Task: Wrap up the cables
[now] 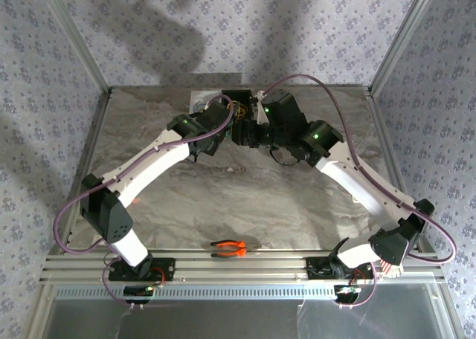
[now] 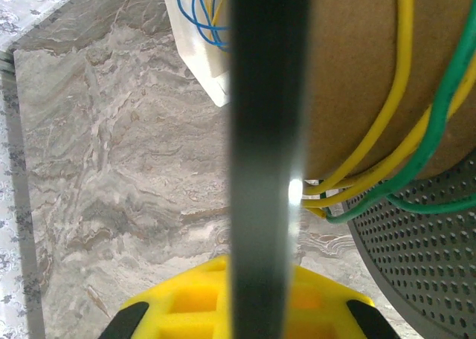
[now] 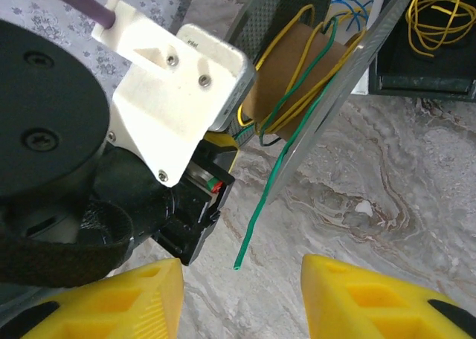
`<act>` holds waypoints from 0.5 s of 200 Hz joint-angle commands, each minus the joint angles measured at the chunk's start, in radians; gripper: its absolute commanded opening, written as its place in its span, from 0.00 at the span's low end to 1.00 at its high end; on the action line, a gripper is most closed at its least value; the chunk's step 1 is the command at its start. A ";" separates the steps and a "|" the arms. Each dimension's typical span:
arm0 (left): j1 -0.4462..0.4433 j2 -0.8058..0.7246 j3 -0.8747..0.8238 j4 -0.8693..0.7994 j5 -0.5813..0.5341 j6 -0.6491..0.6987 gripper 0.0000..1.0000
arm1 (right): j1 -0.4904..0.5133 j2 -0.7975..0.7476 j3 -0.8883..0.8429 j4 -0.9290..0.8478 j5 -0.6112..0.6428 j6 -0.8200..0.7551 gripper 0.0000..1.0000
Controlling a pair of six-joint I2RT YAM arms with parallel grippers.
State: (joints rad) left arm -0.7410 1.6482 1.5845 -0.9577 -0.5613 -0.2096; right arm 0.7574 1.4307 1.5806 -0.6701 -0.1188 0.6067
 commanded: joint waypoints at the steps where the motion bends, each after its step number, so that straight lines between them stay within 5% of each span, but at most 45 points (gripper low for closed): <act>1: -0.004 -0.001 0.063 0.060 -0.017 -0.008 0.00 | 0.013 0.021 0.004 0.009 0.011 0.012 0.49; 100: -0.004 0.004 0.069 0.061 -0.015 -0.003 0.00 | 0.022 0.077 0.001 0.020 -0.005 0.013 0.51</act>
State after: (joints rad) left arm -0.7410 1.6573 1.5879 -0.9535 -0.5465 -0.2096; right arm 0.7715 1.4994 1.5806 -0.6621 -0.1192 0.6109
